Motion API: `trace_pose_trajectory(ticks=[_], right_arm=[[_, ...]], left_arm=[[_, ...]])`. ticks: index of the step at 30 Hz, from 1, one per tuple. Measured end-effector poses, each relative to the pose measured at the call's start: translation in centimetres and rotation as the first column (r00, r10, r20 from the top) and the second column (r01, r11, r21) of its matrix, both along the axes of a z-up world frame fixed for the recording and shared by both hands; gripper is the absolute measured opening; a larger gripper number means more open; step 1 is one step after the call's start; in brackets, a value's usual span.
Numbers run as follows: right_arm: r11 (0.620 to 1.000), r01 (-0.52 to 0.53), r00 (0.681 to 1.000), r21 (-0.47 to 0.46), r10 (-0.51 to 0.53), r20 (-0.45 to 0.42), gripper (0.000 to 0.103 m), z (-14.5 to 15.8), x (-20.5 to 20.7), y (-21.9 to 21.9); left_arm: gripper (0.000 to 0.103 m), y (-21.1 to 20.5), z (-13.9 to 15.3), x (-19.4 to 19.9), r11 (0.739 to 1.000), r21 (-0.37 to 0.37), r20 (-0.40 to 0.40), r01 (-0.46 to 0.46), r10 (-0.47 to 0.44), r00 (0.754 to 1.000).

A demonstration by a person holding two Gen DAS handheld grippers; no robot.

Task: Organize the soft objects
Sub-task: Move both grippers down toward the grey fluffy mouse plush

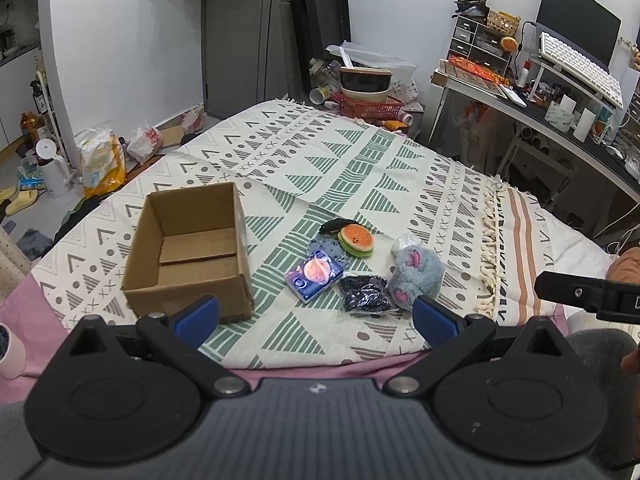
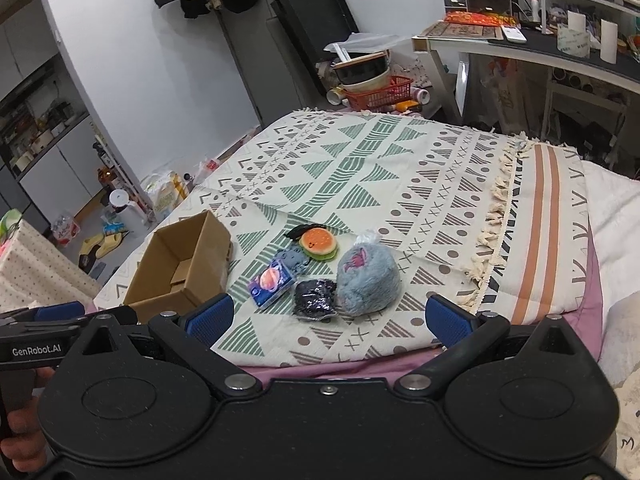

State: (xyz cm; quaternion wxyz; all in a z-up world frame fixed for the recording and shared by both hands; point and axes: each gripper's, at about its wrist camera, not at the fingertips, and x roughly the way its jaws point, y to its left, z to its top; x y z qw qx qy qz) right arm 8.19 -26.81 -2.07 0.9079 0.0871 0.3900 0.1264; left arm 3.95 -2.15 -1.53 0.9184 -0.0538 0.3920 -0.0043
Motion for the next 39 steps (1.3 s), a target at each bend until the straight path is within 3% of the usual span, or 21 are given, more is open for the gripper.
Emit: trace_pose_trajectory(ticks=[24, 29, 34, 39], right_arm=[[0.982, 0.097, 0.992, 0.159, -0.082, -0.099, 0.103, -4.7, 6.8, -4.3], [0.965, 0.135, 0.983, 0.224, -0.103, -0.149, 0.1, -6.1, 8.5, -5.1], [0.943, 0.178, 0.971, 0.281, -0.121, -0.207, 0.086, -8.0, 10.2, -5.3], [0.937, 0.209, 0.963, 0.281, -0.147, -0.227, 0.079, -9.8, 11.8, -5.0]], left_arm=[[0.099, -2.3, -3.2, 7.3, 0.996, -0.085, -0.009, -0.002, 0.001, 1.0], [0.093, -3.2, -4.2, 9.3, 0.992, -0.124, -0.022, -0.001, -0.002, 1.0], [0.074, -4.0, -6.1, 11.7, 0.985, -0.171, -0.058, 0.012, -0.023, 0.998], [0.071, -4.7, -8.3, 13.9, 0.981, -0.195, -0.094, 0.023, -0.042, 0.995]])
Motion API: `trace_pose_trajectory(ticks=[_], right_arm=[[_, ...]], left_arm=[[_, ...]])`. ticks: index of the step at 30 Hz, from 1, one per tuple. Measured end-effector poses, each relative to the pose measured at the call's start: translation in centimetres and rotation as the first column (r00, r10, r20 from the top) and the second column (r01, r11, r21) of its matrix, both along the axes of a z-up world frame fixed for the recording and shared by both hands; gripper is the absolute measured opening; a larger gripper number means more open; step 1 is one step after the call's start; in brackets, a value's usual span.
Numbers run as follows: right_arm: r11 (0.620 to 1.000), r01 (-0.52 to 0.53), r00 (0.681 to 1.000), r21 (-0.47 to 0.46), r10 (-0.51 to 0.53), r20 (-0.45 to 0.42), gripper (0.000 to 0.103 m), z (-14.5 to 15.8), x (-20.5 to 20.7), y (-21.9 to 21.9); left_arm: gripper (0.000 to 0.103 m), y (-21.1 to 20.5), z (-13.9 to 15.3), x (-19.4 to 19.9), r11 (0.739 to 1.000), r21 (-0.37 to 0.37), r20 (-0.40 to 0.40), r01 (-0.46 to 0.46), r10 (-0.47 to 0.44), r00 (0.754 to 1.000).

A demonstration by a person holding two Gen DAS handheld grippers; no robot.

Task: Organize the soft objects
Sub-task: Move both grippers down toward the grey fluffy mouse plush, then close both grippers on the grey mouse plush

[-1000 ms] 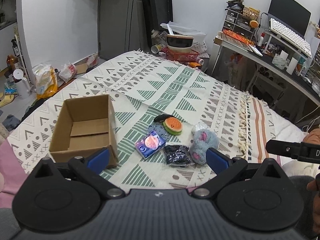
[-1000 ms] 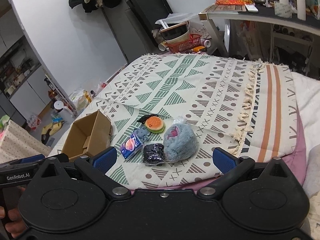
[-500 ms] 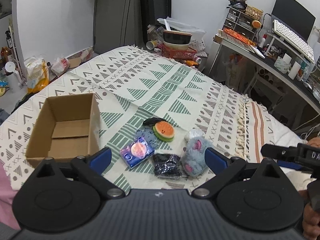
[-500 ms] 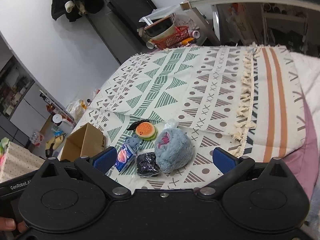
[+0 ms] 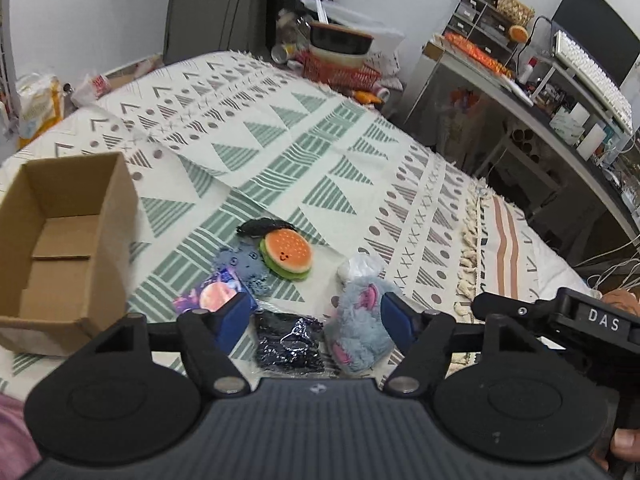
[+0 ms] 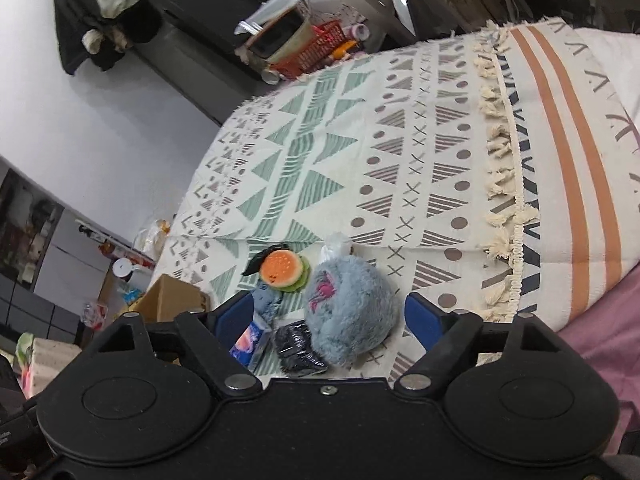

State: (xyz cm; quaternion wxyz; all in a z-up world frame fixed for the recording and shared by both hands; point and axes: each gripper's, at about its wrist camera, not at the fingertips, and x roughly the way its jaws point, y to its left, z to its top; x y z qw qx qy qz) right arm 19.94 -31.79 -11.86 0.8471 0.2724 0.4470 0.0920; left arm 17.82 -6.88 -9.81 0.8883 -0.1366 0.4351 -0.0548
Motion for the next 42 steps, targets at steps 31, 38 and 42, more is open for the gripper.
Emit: trace_pose_trajectory(ticks=[31, 38, 42], right_arm=[[0.996, 0.055, 0.976, 0.076, -0.038, -0.214, 0.037, -9.2, 6.5, 0.9], [0.995, 0.06, 0.983, 0.077, -0.045, -0.18, 0.029, -8.4, 6.2, 1.3], [0.995, 0.05, 0.989, 0.088, -0.037, -0.142, 0.028, -7.4, 5.6, 1.5]], left_arm=[[0.018, -3.0, -10.7, 8.6, 0.981, -0.193, -0.244, -0.004, -0.044, 0.969], [0.016, -2.9, -9.9, 8.1, 0.982, -0.19, -0.22, -0.01, -0.033, 0.975], [0.016, -2.4, -8.8, 7.6, 0.981, -0.196, -0.195, -0.013, -0.026, 0.98]])
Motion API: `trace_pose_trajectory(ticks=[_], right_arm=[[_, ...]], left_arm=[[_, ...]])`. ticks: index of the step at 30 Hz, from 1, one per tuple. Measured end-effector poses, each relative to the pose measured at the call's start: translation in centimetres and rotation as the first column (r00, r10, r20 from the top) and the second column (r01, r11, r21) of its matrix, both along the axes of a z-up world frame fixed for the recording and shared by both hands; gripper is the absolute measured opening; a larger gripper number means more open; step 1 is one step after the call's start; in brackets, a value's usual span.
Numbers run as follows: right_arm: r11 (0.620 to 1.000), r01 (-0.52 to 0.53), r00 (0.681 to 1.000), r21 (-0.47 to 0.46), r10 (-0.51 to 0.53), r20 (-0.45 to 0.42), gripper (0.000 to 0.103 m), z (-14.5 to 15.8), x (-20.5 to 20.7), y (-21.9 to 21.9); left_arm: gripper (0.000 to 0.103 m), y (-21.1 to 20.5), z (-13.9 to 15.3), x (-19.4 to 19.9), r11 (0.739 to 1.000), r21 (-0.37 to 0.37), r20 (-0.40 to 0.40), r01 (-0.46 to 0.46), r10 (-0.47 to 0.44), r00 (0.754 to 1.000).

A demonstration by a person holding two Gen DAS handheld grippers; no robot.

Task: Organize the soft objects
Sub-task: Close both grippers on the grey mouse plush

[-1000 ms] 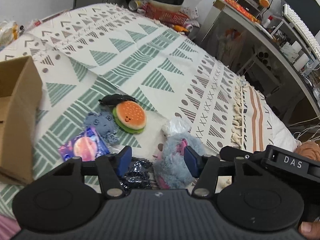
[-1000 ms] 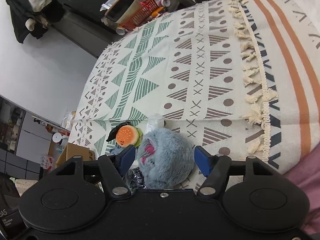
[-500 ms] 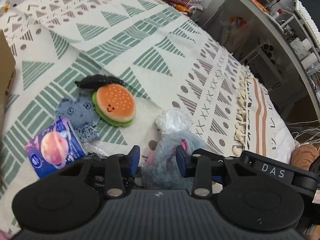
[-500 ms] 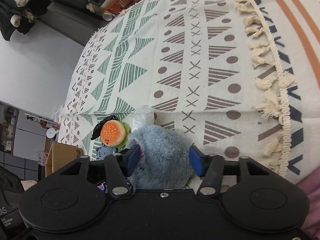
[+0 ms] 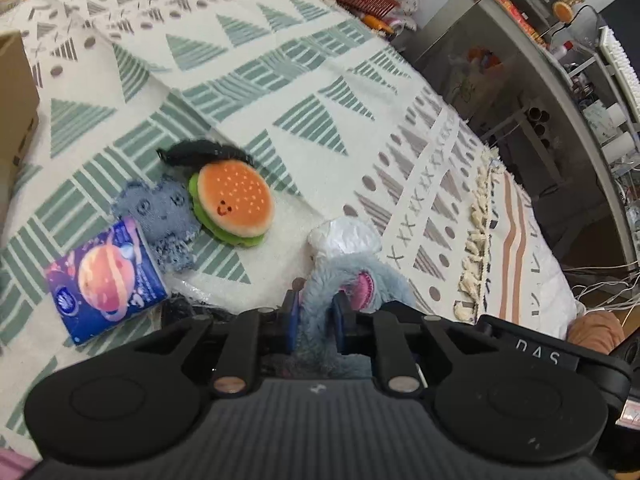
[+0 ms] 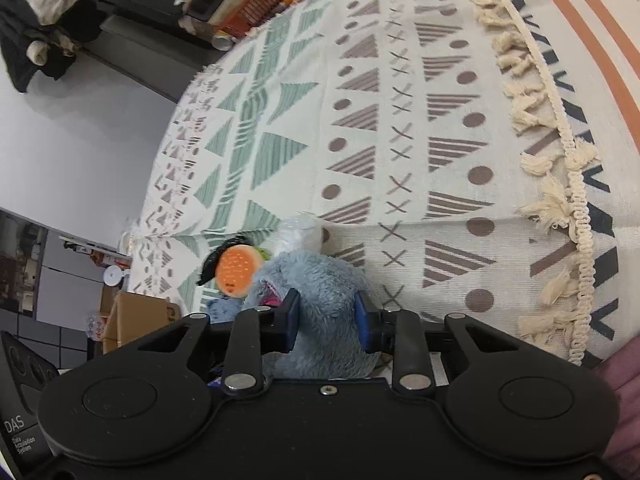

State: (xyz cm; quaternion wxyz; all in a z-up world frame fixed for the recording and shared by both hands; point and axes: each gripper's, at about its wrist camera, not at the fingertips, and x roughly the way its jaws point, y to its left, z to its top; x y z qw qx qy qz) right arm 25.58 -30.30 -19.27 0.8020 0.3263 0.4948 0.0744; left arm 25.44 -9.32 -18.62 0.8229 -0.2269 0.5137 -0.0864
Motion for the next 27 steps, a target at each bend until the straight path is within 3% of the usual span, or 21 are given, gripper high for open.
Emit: trace_pose_trajectory(ticks=[11, 27], right_arm=[[0.996, -0.076, 0.984, -0.04, 0.082, 0.157, 0.025, 4.7, -2.0, 1.8], [0.991, -0.133, 0.948, 0.02, 0.122, 0.295, 0.024, 10.3, -5.6, 4.4]], left_arm=[[0.016, 1.4, 4.4, -2.1, 0.999, 0.027, 0.101, -0.025, 0.022, 0.995], [0.015, 4.8, 11.7, -7.5, 0.994, 0.044, 0.211, -0.097, 0.086, 0.974]])
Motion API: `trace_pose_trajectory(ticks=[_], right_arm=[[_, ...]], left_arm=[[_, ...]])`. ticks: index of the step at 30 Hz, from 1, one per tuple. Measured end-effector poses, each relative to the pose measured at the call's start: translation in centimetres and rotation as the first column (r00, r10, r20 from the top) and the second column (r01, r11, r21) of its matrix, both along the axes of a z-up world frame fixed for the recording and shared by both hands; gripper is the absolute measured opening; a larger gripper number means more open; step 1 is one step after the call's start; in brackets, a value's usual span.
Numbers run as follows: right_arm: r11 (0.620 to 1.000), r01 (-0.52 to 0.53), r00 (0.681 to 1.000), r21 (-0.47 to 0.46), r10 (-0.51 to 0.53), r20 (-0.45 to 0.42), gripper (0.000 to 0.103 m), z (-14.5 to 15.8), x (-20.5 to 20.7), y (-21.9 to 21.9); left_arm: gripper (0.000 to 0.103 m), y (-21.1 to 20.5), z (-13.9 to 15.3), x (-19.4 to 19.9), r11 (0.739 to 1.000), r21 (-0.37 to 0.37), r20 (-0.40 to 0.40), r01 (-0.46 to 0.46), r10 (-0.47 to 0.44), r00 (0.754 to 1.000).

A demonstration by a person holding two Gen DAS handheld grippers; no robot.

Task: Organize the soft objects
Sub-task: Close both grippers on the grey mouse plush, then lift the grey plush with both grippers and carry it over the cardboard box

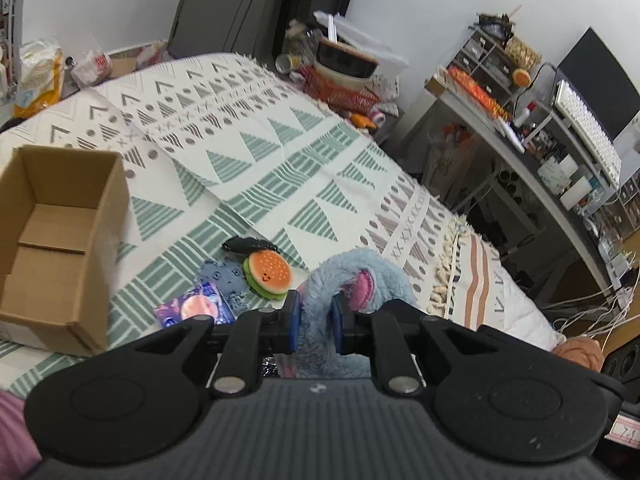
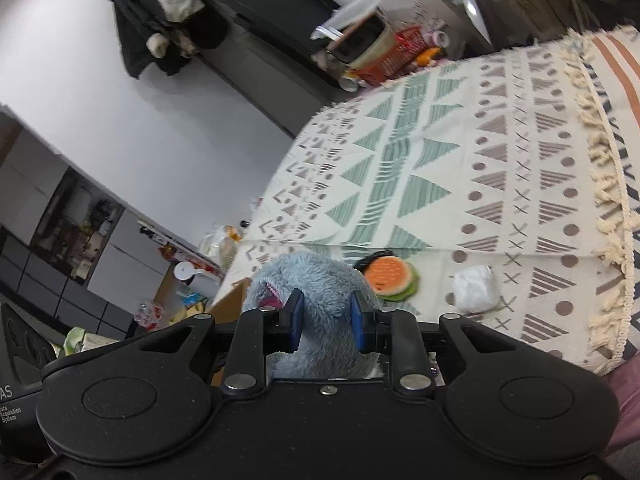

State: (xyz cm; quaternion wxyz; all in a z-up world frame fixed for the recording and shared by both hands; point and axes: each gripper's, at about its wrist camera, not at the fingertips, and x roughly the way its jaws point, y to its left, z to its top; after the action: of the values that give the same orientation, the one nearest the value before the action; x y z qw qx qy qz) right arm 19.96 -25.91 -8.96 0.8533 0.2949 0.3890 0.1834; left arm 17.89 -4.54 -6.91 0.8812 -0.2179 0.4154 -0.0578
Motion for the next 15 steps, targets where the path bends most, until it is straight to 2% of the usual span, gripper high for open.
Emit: trace_pose_trajectory(ticks=[7, 15], right_arm=[[0.999, -0.035, 0.998, -0.009, 0.035, 0.056, 0.024, 2.8, -1.8, 1.7], [0.998, -0.061, 0.993, -0.03, 0.063, 0.095, 0.024, 5.0, -3.4, 4.0]], left_arm=[[0.015, 1.5, 2.7, -2.6, 0.999, 0.001, 0.053, -0.04, 0.04, 0.998], [0.015, 3.7, 4.5, -5.0, 0.997, -0.015, 0.097, -0.072, 0.073, 0.993]])
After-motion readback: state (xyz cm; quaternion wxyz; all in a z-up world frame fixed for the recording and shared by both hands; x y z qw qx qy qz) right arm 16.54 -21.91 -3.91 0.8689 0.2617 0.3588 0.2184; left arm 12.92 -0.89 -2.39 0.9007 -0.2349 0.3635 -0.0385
